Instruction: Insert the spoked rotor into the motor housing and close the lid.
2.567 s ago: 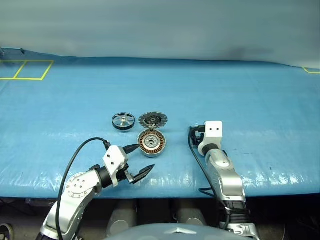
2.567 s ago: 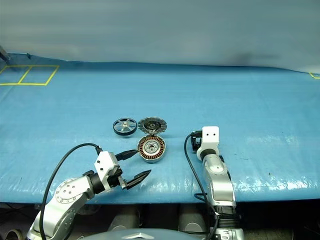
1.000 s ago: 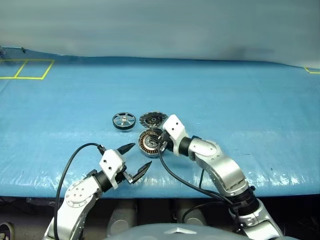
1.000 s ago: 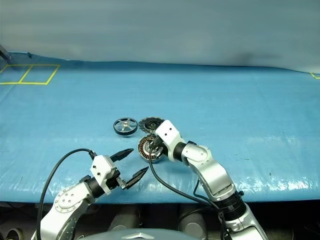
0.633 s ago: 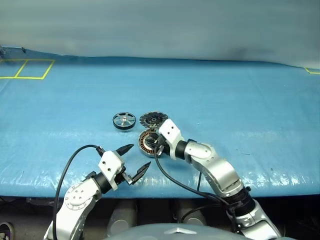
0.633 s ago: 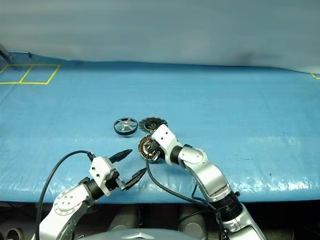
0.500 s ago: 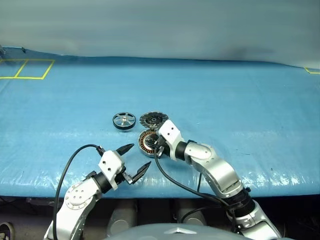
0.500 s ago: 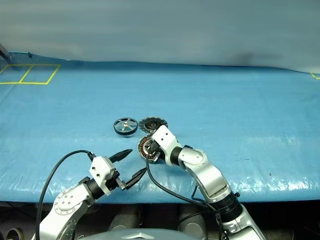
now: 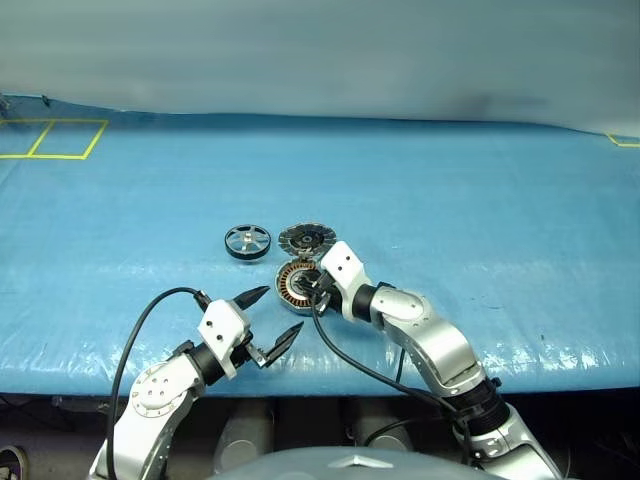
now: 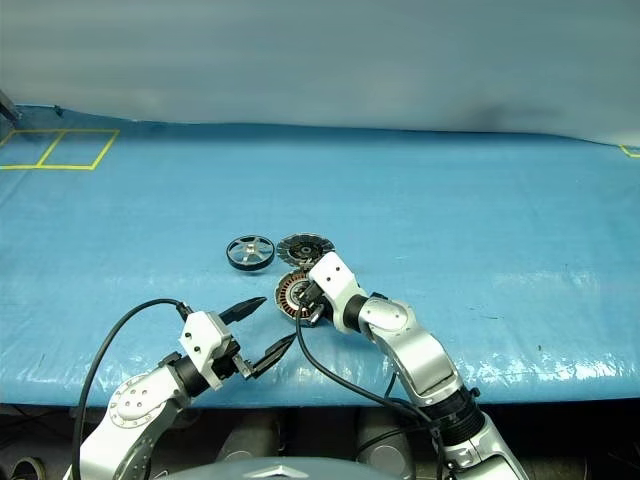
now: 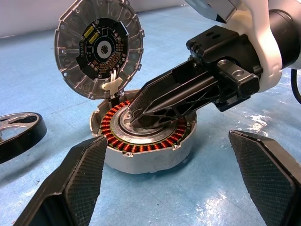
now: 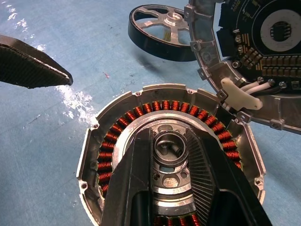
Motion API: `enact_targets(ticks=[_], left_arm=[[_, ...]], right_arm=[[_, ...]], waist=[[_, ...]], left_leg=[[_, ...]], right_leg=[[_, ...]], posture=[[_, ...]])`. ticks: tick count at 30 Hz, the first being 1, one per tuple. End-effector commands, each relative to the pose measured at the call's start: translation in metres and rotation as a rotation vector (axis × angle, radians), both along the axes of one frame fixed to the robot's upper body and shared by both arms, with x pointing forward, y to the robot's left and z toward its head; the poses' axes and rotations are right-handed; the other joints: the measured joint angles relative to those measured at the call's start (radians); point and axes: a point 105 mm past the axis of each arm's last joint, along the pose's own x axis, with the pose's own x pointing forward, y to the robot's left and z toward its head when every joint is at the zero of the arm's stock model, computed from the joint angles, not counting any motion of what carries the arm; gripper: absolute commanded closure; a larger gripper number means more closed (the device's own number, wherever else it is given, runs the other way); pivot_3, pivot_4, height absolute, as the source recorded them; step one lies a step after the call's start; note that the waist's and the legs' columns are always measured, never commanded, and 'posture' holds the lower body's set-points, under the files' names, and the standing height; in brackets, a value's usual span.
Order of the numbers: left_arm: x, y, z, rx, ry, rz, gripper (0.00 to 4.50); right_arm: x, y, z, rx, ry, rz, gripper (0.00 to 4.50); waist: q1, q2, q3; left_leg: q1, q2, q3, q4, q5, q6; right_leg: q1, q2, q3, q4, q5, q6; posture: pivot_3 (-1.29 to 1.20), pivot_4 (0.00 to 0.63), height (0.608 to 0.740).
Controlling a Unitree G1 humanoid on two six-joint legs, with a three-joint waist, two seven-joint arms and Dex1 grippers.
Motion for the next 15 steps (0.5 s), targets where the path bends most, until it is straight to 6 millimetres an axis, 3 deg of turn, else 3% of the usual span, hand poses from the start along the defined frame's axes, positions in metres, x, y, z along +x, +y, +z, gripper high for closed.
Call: enact_targets(ticks=[1,13,15], left_arm=[[0.0001,-0.0027,0.0059,-0.006,-0.029,-0.016,0.0],[0.0011,-0.0043,0.006,-0.009,-0.03,-0.021,0.0],[0.0011,-0.0046,0.0061,-0.01,-0.03,-0.022,0.0]], right_arm=[[0.0003,-0.0016,0.0055,0.012,-0.021,-0.001,3.84],[-0.0025,-0.0077,0.0004,-0.006,0.004,-0.004,3.84],[-0.0026,-0.0079,0.0005,-0.005,0.005,-0.004,3.09]], waist=[[0.0,0.0,0.0],[0.003,0.0,0.0],[0.003,0.0,0.0]], left_leg=[[0.0,0.0,0.0,0.0,0.0,0.0],[0.0,0.0,0.0,0.0,0.0,0.0],[0.0,0.0,0.0,0.0,0.0,0.0]], right_leg=[[0.0,0.0,0.0,0.0,0.0,0.0],[0.0,0.0,0.0,0.0,0.0,0.0],[0.0,0.0,0.0,0.0,0.0,0.0]], posture=[[0.0,0.15,0.74],[0.0,0.15,0.74],[0.0,0.15,0.74]])
